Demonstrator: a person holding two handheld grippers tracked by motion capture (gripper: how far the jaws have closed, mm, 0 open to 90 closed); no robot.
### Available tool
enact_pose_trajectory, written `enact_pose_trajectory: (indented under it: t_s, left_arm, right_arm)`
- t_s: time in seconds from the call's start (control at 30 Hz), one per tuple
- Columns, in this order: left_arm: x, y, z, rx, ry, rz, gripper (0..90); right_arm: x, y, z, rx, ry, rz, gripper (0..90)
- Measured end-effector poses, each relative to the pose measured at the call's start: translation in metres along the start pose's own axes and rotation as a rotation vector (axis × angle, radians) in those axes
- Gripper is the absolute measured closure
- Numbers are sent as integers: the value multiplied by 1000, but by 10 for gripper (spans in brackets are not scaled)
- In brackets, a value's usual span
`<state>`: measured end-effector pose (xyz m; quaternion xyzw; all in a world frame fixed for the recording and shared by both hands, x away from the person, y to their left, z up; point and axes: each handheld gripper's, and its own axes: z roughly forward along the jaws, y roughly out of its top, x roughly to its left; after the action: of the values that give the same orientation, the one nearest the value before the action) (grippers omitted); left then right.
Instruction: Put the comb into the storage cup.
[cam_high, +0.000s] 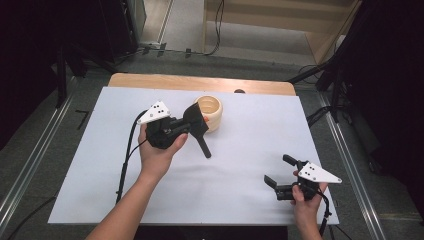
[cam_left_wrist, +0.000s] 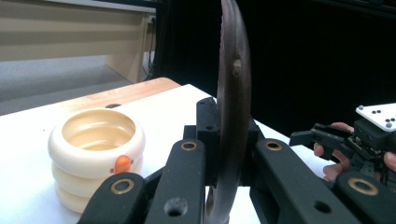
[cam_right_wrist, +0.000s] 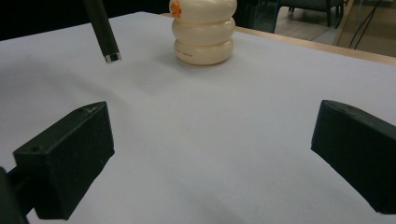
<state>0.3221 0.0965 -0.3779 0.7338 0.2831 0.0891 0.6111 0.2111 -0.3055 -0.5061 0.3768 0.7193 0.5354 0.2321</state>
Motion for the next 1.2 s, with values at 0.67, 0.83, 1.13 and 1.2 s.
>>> enact_pose_trajectory:
  t_s: [0.67,0.83,1.13,1.2]
  left_arm:
    - [11,18,8,-9,14,4,854]
    - [15,22,9,-7,24,7,854]
    - [23,31,11,-18,34,8,854]
    - [24,34,12,-20,37,8,854]
  right_arm:
    - [-14,-14,-24,-4,-26,22,0]
    - [-16,-17,-27,-2,-33,27,0]
    - [-17,-19,-26,3,-32,31,0]
    - [-17,-19,-27,1,-32,34,0]
